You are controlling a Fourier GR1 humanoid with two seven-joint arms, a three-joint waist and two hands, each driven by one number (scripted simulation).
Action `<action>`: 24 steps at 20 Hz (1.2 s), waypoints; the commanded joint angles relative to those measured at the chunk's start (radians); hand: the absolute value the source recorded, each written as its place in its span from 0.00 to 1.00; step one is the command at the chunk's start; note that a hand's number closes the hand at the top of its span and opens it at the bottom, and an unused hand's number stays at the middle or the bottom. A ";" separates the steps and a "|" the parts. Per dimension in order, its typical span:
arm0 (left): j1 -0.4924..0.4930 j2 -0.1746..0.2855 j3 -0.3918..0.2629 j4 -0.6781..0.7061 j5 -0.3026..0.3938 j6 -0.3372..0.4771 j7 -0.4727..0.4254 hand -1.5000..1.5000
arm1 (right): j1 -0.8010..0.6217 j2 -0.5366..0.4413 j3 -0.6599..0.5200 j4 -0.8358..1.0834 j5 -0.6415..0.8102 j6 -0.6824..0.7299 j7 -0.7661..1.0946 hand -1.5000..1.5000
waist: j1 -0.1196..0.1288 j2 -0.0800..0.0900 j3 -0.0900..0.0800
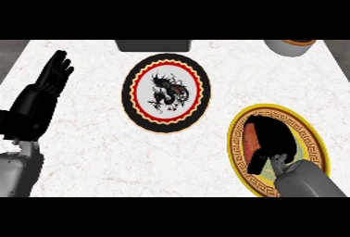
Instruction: Pick the sweet potato from the plate and place it in the plate
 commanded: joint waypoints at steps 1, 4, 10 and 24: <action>-0.004 0.019 0.033 -0.031 0.016 0.002 0.042 0.50 | 0.131 -0.018 0.006 -0.130 0.120 -0.105 0.154 1.00 | -0.023 -0.004 0.005; 0.048 0.013 0.043 -0.002 -0.004 0.021 -0.001 0.50 | 0.251 -0.001 -0.033 -0.150 0.192 -0.179 0.361 1.00 | -0.071 -0.017 0.003; 0.073 0.006 0.039 0.008 -0.020 0.019 -0.032 0.50 | 0.469 -0.009 0.001 -0.425 0.453 -0.248 0.509 1.00 | -0.068 -0.011 0.002; -0.027 -0.003 0.020 -0.015 -0.007 -0.016 0.036 0.50 | 0.249 0.429 0.284 -0.770 0.911 -0.059 0.450 1.00 | 0.003 0.004 0.004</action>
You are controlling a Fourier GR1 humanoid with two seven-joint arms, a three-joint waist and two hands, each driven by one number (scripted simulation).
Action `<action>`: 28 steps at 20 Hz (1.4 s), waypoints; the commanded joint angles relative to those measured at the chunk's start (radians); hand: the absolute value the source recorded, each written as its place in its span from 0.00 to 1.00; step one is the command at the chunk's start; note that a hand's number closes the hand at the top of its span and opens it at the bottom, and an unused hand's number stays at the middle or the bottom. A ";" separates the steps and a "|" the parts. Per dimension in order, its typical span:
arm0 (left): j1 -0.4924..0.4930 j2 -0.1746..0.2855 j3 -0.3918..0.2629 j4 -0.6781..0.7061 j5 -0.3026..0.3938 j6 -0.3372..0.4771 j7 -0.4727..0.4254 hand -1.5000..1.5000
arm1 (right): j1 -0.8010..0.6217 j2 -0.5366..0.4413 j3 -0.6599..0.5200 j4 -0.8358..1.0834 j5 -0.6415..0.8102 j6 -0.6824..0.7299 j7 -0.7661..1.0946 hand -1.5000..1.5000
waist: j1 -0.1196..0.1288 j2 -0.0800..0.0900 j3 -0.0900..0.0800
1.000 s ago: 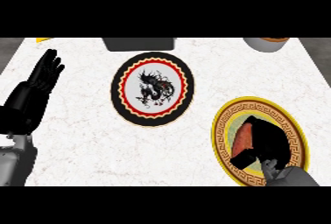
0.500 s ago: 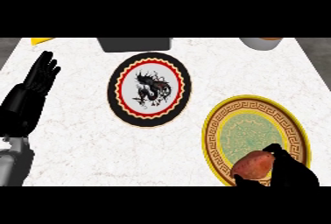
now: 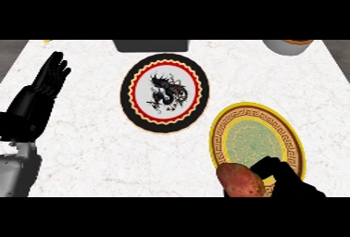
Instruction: Pick the sweet potato from the plate and place it in the plate
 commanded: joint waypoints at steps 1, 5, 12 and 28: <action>-0.054 -0.001 0.005 -0.023 0.022 -0.006 0.066 0.50 | -0.175 0.149 0.087 0.052 0.070 0.047 0.164 1.00 | 0.019 0.005 0.001; -0.074 -0.022 -0.012 0.025 -0.010 -0.005 0.030 0.50 | -0.417 0.154 0.021 0.153 -0.057 0.098 0.227 1.00 | 0.028 0.010 0.001; -0.036 -0.031 -0.012 0.032 -0.025 -0.022 -0.034 0.50 | -0.665 0.156 -0.117 0.415 -0.229 -0.039 0.230 1.00 | 0.041 0.013 0.001; -0.083 -0.058 -0.035 0.049 -0.051 -0.013 0.002 0.50 | -1.038 0.157 -0.358 1.214 -0.511 -0.383 0.032 1.00 | 0.078 0.024 0.002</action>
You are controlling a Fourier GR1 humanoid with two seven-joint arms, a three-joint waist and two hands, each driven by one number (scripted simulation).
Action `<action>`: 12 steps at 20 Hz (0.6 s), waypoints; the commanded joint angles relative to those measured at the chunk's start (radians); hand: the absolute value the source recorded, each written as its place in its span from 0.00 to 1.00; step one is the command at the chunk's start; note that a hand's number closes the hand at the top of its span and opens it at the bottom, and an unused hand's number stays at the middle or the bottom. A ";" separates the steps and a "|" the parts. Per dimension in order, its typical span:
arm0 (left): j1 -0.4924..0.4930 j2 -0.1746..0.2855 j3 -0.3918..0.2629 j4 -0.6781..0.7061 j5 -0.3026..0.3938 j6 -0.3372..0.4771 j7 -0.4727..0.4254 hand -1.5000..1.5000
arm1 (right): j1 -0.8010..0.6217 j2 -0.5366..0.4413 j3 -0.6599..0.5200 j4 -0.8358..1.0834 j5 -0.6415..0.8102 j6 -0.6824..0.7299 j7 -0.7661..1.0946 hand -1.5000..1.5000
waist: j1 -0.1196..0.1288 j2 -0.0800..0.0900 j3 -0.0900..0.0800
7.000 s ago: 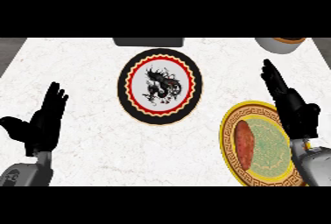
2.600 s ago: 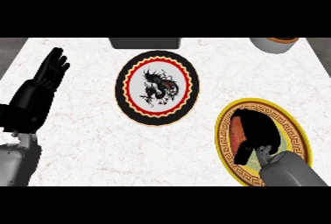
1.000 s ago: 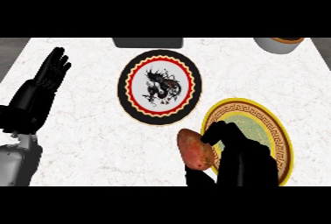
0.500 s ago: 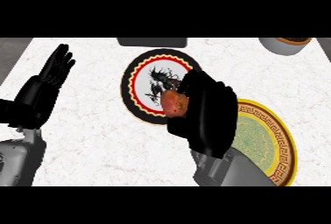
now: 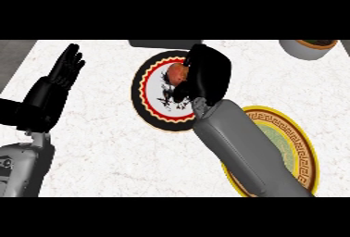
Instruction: Pick the sweet potato from the plate and place it in the plate
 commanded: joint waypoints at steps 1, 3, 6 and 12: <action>-0.025 -0.028 -0.025 0.016 -0.024 0.014 -0.002 0.50 | -0.091 0.006 -0.009 0.250 -0.067 -0.178 0.036 1.00 | 0.001 0.003 0.000; -0.021 -0.015 -0.005 0.024 -0.008 -0.003 -0.005 0.50 | -0.130 0.007 0.007 0.343 -0.106 -0.213 0.033 1.00 | 0.012 0.003 0.000; -0.008 0.000 -0.002 -0.023 0.014 -0.026 0.026 0.50 | -0.131 0.007 -0.043 0.411 -0.159 -0.302 0.000 1.00 | 0.023 0.003 0.001; -0.013 -0.023 -0.022 0.020 -0.004 -0.031 -0.015 0.50 | -0.185 0.007 -0.071 0.554 -0.325 -0.439 -0.104 0.00 | 0.050 0.015 0.001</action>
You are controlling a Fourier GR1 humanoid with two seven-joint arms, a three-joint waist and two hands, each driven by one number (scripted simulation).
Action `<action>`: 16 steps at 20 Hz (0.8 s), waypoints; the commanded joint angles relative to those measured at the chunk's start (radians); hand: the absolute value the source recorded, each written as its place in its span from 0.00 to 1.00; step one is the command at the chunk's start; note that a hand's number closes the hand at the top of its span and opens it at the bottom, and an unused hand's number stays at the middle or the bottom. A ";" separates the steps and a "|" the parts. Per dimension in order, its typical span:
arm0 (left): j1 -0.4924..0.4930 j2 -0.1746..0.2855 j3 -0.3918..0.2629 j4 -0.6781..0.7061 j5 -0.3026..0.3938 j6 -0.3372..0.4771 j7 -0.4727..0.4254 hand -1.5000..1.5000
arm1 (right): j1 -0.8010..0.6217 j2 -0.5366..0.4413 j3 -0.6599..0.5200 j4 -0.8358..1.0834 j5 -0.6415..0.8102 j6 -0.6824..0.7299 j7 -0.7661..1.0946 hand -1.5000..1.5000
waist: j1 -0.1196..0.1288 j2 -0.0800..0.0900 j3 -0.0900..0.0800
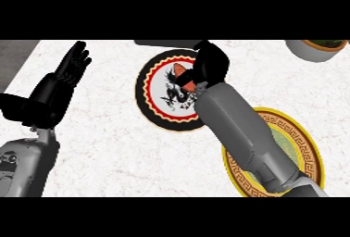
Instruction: Pick the sweet potato from the plate and place it in the plate
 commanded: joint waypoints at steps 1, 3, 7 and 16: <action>-0.010 -0.008 -0.010 -0.016 -0.005 0.002 0.015 0.50 | -0.057 0.004 -0.025 0.113 -0.130 -0.129 -0.053 0.00 | 0.013 0.002 0.001; 0.003 0.010 -0.002 -0.034 0.028 -0.042 0.008 0.50 | -0.034 0.005 -0.022 0.115 -0.152 -0.230 -0.110 0.00 | 0.035 0.006 0.001; 0.002 -0.007 -0.007 -0.028 -0.006 0.000 0.019 0.50 | -0.075 0.005 -0.037 0.135 -0.172 -0.365 -0.184 0.00 | 0.013 0.002 0.001; 0.031 0.004 0.037 0.017 -0.003 -0.010 -0.050 0.50 | -0.022 0.004 -0.005 0.053 -0.337 -0.634 -0.287 0.00 | -0.024 -0.010 0.000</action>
